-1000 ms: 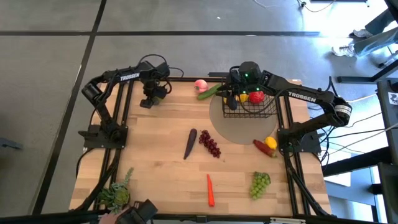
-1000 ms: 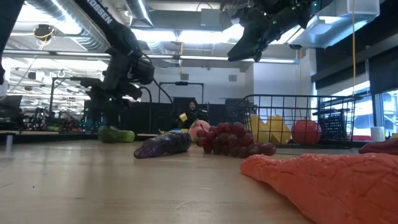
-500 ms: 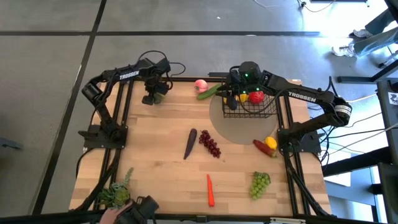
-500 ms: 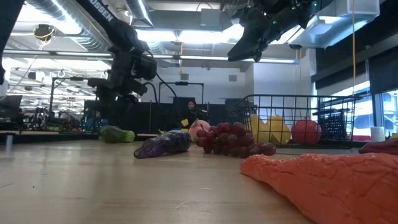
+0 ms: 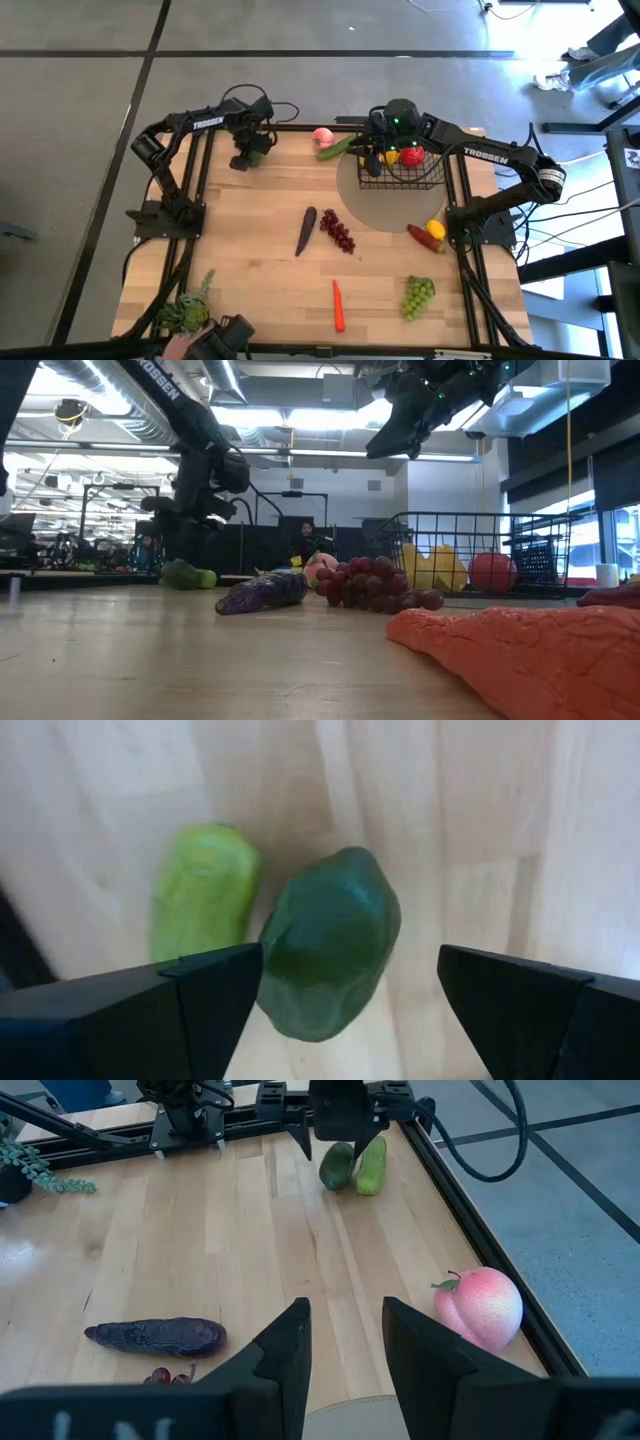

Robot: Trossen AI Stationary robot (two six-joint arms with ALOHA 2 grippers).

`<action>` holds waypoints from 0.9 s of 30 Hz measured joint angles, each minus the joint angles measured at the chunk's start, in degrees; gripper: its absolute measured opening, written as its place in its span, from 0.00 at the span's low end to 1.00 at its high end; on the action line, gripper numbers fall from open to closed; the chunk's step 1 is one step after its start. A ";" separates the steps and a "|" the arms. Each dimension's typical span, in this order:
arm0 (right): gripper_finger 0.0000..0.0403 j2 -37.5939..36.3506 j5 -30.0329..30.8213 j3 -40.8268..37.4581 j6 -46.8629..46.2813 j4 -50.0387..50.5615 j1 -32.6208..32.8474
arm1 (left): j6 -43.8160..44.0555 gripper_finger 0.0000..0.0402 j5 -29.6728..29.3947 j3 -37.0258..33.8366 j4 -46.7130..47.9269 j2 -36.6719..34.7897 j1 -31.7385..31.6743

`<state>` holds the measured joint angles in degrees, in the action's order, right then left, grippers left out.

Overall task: Build produce basket
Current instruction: Put the green lime into the black wire basket

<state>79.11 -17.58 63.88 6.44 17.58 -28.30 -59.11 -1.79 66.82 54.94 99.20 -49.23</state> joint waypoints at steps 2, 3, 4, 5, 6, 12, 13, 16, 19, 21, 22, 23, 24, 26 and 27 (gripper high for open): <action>0.29 0.00 0.00 0.00 0.02 -0.02 -0.02 | -0.02 0.73 0.00 -0.82 -0.28 0.00 0.00; 0.29 0.00 0.00 0.00 0.00 -0.01 0.00 | -0.02 0.73 0.01 -1.34 -0.80 0.00 0.00; 0.29 0.00 0.00 0.00 0.01 -0.01 0.00 | -0.02 0.73 0.01 -1.83 -1.32 0.00 0.02; 0.29 0.00 0.00 0.00 0.01 -0.01 -0.01 | 0.00 0.73 0.01 -2.34 -1.65 0.00 0.02; 0.29 0.00 0.00 0.00 0.00 -0.01 0.00 | 0.01 0.73 0.01 -2.76 -1.83 0.00 0.00; 0.29 0.00 0.00 0.00 0.01 -0.01 -0.02 | 0.46 0.73 0.40 -3.04 -2.71 0.02 0.00; 0.29 0.00 0.00 0.00 0.00 0.00 -0.02 | 0.46 0.73 0.40 -3.03 -3.02 0.02 0.00; 0.29 0.00 0.00 0.00 0.02 -0.02 0.00 | 0.73 0.73 0.71 -3.03 -3.94 0.02 0.00; 0.29 0.00 0.00 0.00 0.01 0.00 0.00 | 1.98 0.73 1.12 -3.03 -4.16 0.17 0.00; 0.29 0.00 0.00 0.00 0.01 -0.01 -0.01 | 2.52 0.73 1.43 -3.03 -4.03 0.63 0.00; 0.29 0.00 0.00 0.00 0.01 -0.02 -0.01 | 3.11 0.73 1.49 -3.03 -3.87 0.81 0.00; 0.29 0.00 0.00 0.00 0.02 -0.02 -0.02 | 3.36 0.73 1.52 -3.03 -3.81 0.93 0.00; 0.29 0.00 0.00 0.00 0.01 -0.01 -0.01 | 3.56 0.73 1.53 -3.03 -3.81 1.06 0.00; 0.29 0.00 0.00 0.00 0.02 0.00 -0.02 | 3.56 0.73 1.52 -3.03 -3.58 1.43 0.10; 0.29 0.00 0.00 0.00 0.02 -0.02 -0.01 | 3.62 0.73 1.52 -3.03 -3.47 1.60 0.15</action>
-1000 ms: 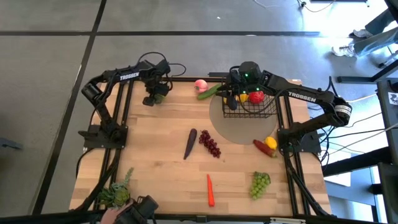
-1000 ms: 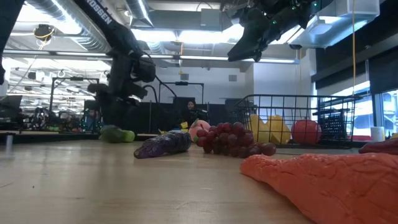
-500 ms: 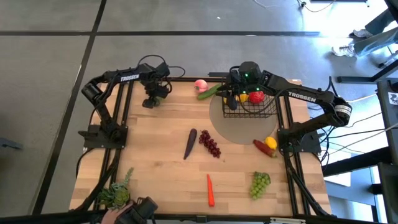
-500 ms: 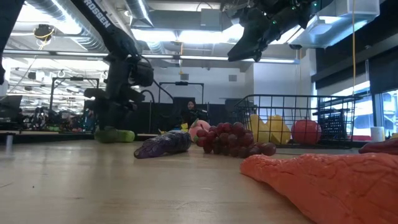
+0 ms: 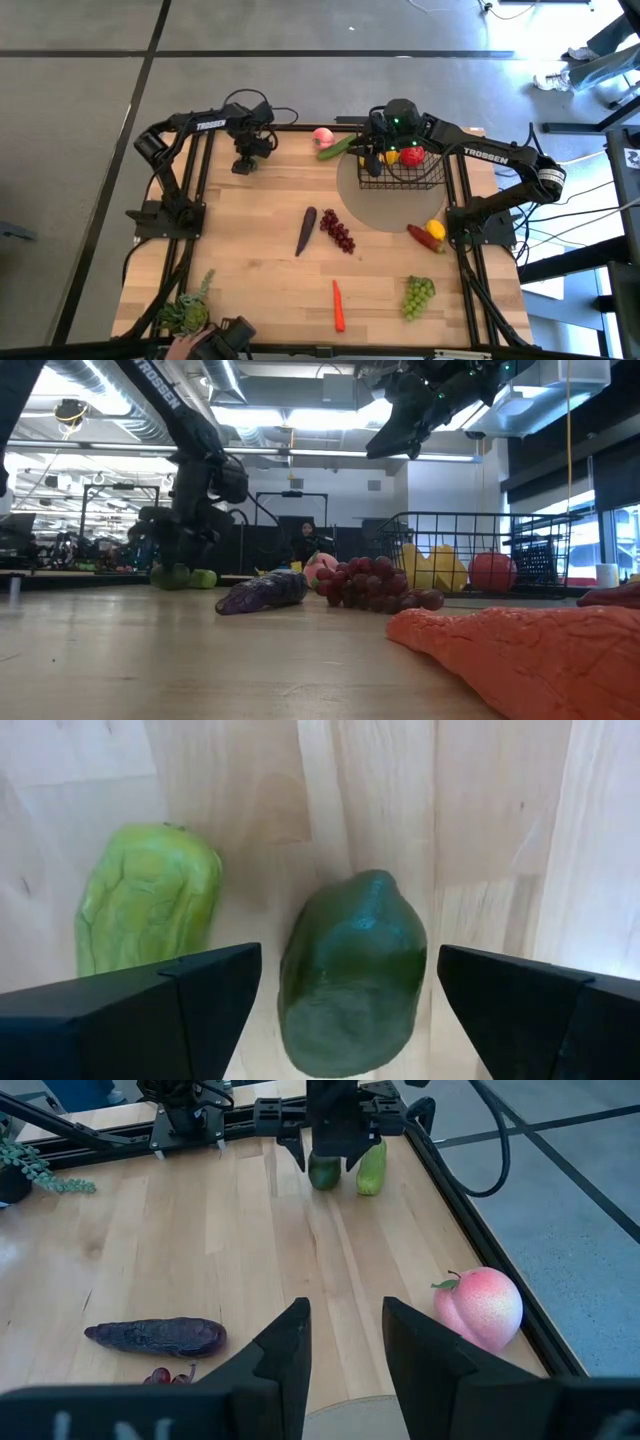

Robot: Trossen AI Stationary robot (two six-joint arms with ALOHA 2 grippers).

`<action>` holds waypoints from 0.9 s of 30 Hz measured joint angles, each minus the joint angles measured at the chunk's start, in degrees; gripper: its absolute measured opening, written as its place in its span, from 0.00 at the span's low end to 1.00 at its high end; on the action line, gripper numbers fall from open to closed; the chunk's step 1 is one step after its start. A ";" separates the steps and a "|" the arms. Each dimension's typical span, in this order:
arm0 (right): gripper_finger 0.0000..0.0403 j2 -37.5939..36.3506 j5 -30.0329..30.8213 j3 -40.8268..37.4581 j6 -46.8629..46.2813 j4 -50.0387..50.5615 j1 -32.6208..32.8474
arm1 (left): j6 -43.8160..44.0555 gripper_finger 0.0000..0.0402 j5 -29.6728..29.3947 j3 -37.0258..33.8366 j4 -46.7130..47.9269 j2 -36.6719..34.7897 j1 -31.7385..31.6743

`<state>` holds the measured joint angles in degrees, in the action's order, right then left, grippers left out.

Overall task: Build produce basket
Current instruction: Put the green lime into the black wire basket

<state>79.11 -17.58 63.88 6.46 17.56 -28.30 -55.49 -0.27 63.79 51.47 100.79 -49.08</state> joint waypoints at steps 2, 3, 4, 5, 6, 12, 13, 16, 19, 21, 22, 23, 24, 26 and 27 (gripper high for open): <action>0.29 0.00 0.00 0.00 0.00 0.01 -0.01 | 0.12 0.73 0.02 -0.02 -0.01 0.15 0.02; 0.29 0.00 0.00 0.00 -0.01 0.02 -0.01 | 0.45 0.73 0.02 -0.17 -0.08 0.14 0.02; 0.29 0.00 0.00 0.00 -0.01 0.01 0.00 | 0.80 0.73 0.02 -0.43 -0.20 0.13 0.02; 0.29 0.00 0.00 0.00 -0.01 0.00 -0.01 | 1.27 0.73 0.02 -0.74 -0.24 0.15 0.02; 0.29 0.00 0.00 0.00 -0.02 0.02 -0.01 | 1.75 0.73 0.00 -1.08 -0.19 0.15 0.02; 0.29 0.00 0.00 0.00 -0.02 0.00 0.01 | 4.00 0.73 0.00 -3.36 -1.39 0.15 -0.04; 0.29 0.00 0.00 0.00 -0.01 0.02 0.00 | 4.40 0.73 0.00 -3.43 -1.48 0.15 -0.04; 0.29 0.00 0.00 0.00 0.00 0.02 -0.01 | 5.88 0.73 -0.02 -3.48 -1.48 0.15 -0.02; 0.29 0.00 0.00 0.00 0.00 0.02 0.01 | 7.03 0.73 -0.57 -3.48 -1.49 0.15 -0.04; 0.29 0.00 0.00 0.00 -0.01 0.01 0.00 | 7.00 0.73 -0.63 -3.48 -1.80 0.15 -0.04; 0.29 0.00 0.00 0.00 -0.02 0.02 0.00 | 7.03 0.73 -0.59 -3.48 -2.06 0.15 -0.04; 0.29 0.00 0.00 0.00 -0.01 0.02 0.00 | 7.10 0.73 -0.57 -3.48 -2.29 0.15 -0.04; 0.29 0.00 0.00 0.00 0.00 0.02 0.01 | 7.19 0.73 -0.55 -3.48 -2.33 0.15 -0.04; 0.29 0.00 0.00 0.00 -0.01 0.02 0.01 | 7.31 0.73 -0.55 -3.48 -2.46 0.15 -0.04; 0.29 0.00 0.00 0.00 -0.02 0.02 0.01 | 7.33 0.73 -0.55 -3.48 -2.65 0.15 -0.04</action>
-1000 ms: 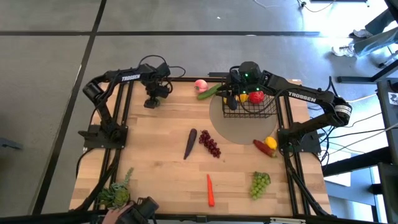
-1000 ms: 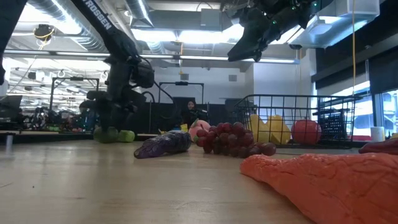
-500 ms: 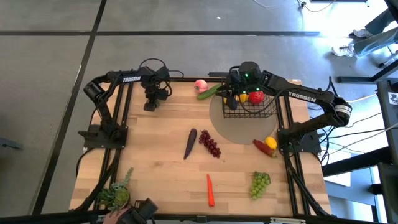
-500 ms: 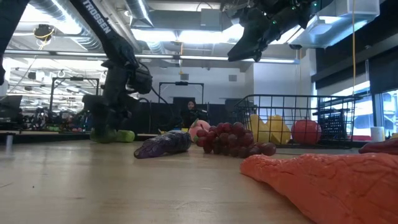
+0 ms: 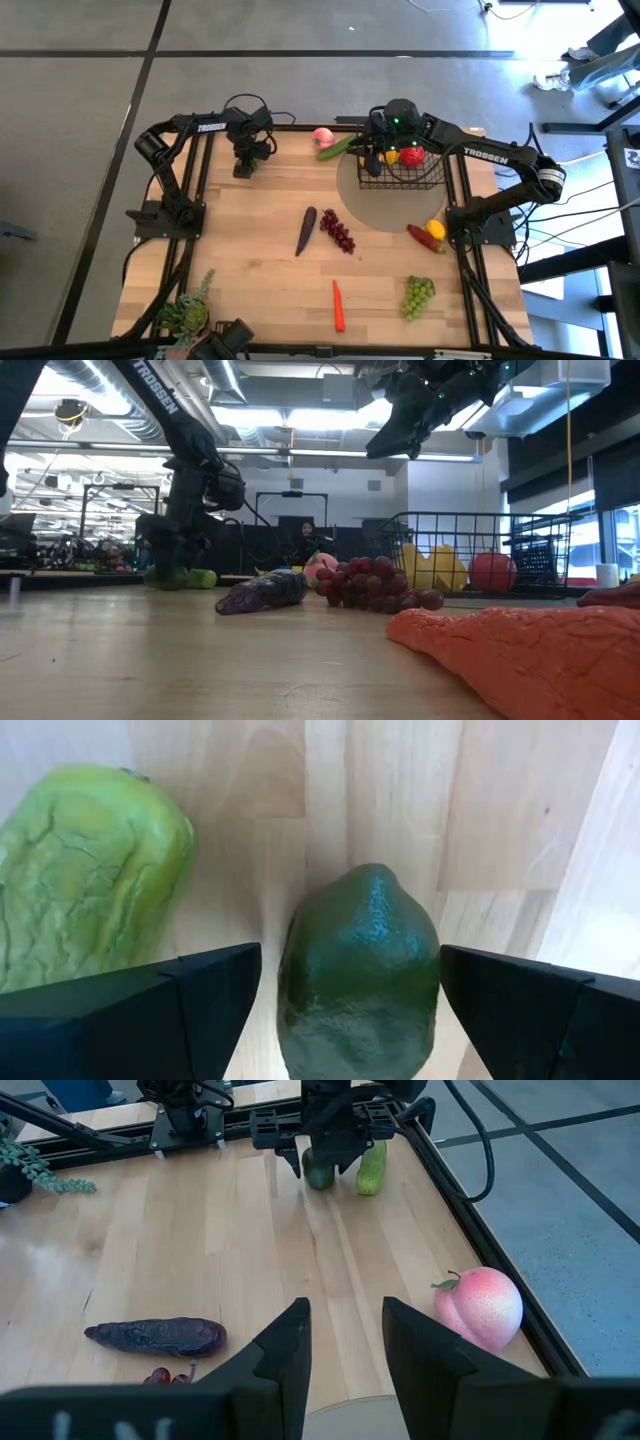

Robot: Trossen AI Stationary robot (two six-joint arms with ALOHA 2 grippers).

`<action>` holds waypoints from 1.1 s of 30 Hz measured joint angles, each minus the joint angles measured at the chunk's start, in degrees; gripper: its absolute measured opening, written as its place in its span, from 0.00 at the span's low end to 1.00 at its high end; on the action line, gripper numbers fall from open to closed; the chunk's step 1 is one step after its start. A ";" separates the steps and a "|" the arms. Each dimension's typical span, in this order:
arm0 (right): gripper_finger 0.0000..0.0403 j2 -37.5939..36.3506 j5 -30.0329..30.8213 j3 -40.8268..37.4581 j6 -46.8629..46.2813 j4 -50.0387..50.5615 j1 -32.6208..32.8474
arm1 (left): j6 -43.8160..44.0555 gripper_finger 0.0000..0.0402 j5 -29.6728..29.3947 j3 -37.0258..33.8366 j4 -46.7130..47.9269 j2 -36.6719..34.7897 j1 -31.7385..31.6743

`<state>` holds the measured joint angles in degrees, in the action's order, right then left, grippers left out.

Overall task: Build produce basket
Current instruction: Put the green lime into the black wire basket

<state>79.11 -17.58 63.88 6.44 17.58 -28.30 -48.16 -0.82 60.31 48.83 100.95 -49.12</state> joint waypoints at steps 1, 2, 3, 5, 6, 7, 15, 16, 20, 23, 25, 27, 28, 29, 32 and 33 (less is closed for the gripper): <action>0.29 0.00 0.00 0.00 0.00 -0.02 0.00 | 0.00 0.73 0.02 0.00 -0.11 0.00 0.00; 0.29 0.00 0.00 0.00 0.02 0.00 0.00 | 0.04 0.73 0.08 0.00 -0.12 0.00 0.00; 0.29 0.00 0.00 0.00 0.01 0.00 -0.01 | 0.08 0.73 0.21 0.00 -0.12 0.00 0.00; 0.29 0.00 0.00 0.00 0.02 0.00 -0.02 | 1.24 0.73 0.33 0.00 -0.12 0.00 0.00; 0.29 0.00 0.00 0.00 0.00 -0.01 0.00 | 1.99 0.73 0.33 -0.02 -0.23 0.00 0.00; 0.29 0.00 0.00 0.00 0.02 -0.01 -0.01 | 3.03 0.72 0.32 -0.02 -0.42 0.00 0.00; 0.29 0.00 0.00 0.00 0.01 -0.02 -0.01 | 8.87 0.58 0.31 -0.04 -0.64 0.00 0.70; 0.29 0.00 0.00 0.00 0.01 -0.01 -0.01 | 10.04 0.55 0.31 -0.04 -0.64 0.00 0.91; 0.29 0.00 0.00 0.00 0.01 0.00 -0.02 | 15.42 0.46 0.26 -0.04 -0.60 0.00 2.38; 0.29 0.00 0.00 0.00 0.01 0.00 -0.02 | 17.42 0.43 0.26 -0.04 -0.60 -0.02 3.68; 0.29 0.00 0.00 0.00 0.01 0.00 0.00 | 18.30 0.42 0.26 -0.04 -0.58 -0.04 4.47; 0.29 0.00 0.00 0.00 0.00 0.00 -0.02 | 19.50 0.42 0.30 -0.04 -0.60 -0.23 5.16; 0.29 0.00 0.00 0.00 0.02 0.00 -0.02 | 19.78 0.42 0.31 0.09 -0.45 -0.34 5.54; 0.29 0.00 0.00 0.00 0.01 -0.01 -0.01 | 20.51 0.42 0.31 0.49 -0.21 -0.38 6.03; 0.29 0.00 0.00 0.00 0.01 -0.01 0.00 | 22.56 0.42 0.72 2.72 -0.21 -0.41 7.20; 0.29 0.00 0.00 0.00 0.00 -0.02 0.00 | 22.99 0.42 1.26 3.60 -0.17 -0.42 7.52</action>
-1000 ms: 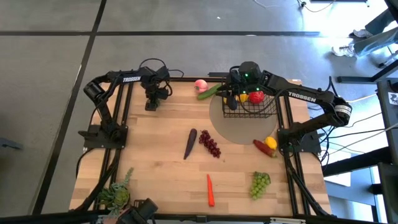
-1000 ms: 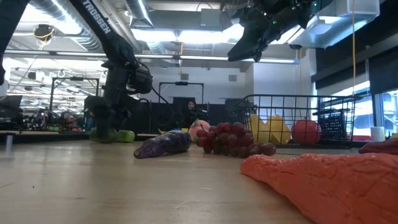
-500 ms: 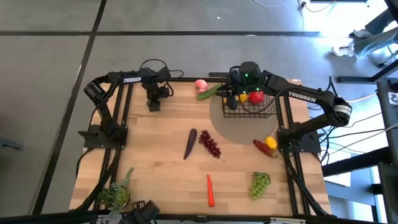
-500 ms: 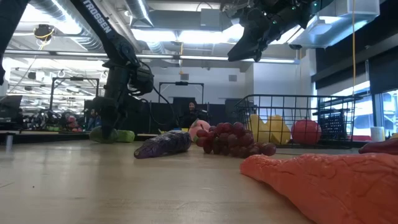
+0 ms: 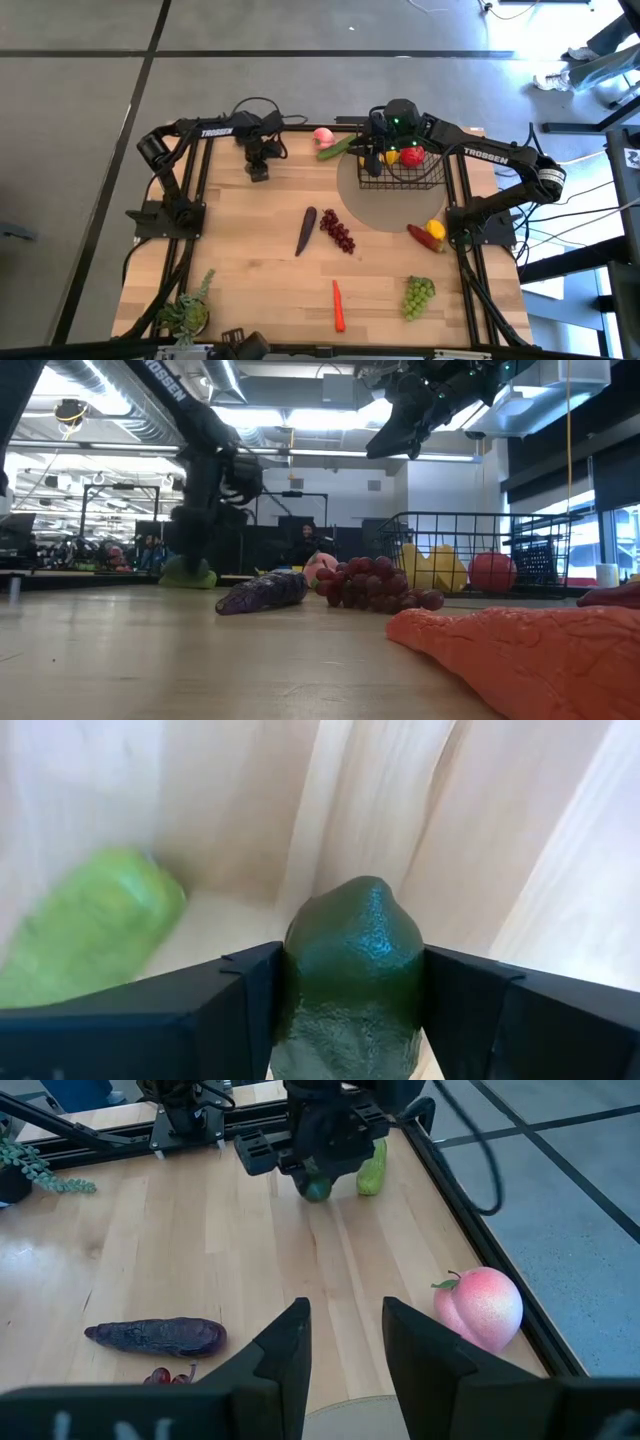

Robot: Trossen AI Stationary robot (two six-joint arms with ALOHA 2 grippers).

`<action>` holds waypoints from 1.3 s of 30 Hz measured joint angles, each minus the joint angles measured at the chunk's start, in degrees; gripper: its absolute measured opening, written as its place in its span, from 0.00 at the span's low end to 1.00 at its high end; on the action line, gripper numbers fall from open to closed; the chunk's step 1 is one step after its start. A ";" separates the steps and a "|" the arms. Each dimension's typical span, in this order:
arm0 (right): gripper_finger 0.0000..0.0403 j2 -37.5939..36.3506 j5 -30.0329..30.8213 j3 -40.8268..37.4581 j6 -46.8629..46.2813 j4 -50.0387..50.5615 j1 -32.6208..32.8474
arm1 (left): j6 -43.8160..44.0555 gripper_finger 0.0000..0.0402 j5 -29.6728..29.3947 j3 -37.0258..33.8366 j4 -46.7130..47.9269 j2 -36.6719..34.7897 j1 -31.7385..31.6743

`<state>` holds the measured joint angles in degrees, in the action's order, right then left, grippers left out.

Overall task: Build produce basket
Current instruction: Put the green lime into the black wire basket

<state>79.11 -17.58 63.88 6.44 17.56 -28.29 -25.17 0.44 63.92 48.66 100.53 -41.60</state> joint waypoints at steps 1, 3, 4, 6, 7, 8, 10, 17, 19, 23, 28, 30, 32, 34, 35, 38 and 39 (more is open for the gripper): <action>0.29 0.00 0.00 0.00 0.01 0.01 0.00 | 0.57 0.42 0.75 0.93 0.06 0.00 0.33; 0.29 0.00 0.01 0.00 0.01 0.02 -0.01 | 1.29 0.42 2.43 3.02 0.17 0.00 1.04; 0.29 0.00 0.00 0.00 0.00 0.02 0.00 | 1.70 0.42 3.15 4.14 0.09 0.00 1.42; 0.29 0.00 0.00 0.00 0.00 0.02 0.00 | 2.72 0.42 3.95 6.39 0.18 0.00 2.27; 0.29 0.00 0.00 0.00 0.00 0.02 -0.01 | 3.21 0.42 3.98 7.55 0.16 0.00 2.72; 0.29 0.00 0.00 0.00 0.02 0.00 -0.02 | 3.66 0.42 4.03 8.80 0.13 0.00 3.10; 0.29 0.00 0.00 0.00 0.01 0.00 -0.02 | 3.96 0.41 4.03 11.37 0.09 0.00 3.92; 0.29 0.00 0.00 0.00 0.01 -0.11 -0.01 | 4.91 0.41 4.05 19.92 -0.12 -0.02 6.99; 0.29 0.00 0.00 0.00 0.02 -0.09 0.00 | 6.31 0.41 4.05 21.97 -0.18 -0.04 7.59; 0.29 0.00 0.00 0.00 0.02 -0.10 -0.01 | 8.29 0.41 5.94 25.20 -0.32 -0.04 8.46; 0.29 0.00 0.00 0.00 0.00 -0.11 0.00 | 10.04 0.41 8.52 27.42 -0.45 -0.04 9.36; 0.29 0.00 0.00 0.00 0.01 -0.12 -0.02 | 10.51 0.41 8.51 27.95 -0.44 -0.04 9.82; 0.29 0.00 -0.02 0.00 -0.79 -0.09 0.00 | 11.22 0.41 9.06 28.13 -1.32 -0.05 10.20; 0.29 -0.38 -0.82 0.00 -3.11 0.37 -0.02 | 11.50 0.41 11.68 28.13 -2.57 -0.07 10.52; 0.29 -0.87 -2.34 0.00 -3.24 0.71 -0.02 | 11.76 0.41 12.97 28.13 -3.08 -0.06 10.69; 0.29 -3.63 -5.33 0.00 -2.88 1.50 -0.02 | 13.06 0.41 15.72 28.13 -5.62 -0.04 11.20; 0.29 -4.78 -4.68 0.00 -3.34 1.93 0.02 | 13.11 0.41 16.41 28.13 -6.92 -0.06 11.37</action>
<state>74.33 -22.26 63.88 3.10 19.49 -28.28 -12.06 16.85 92.05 41.74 100.47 -30.23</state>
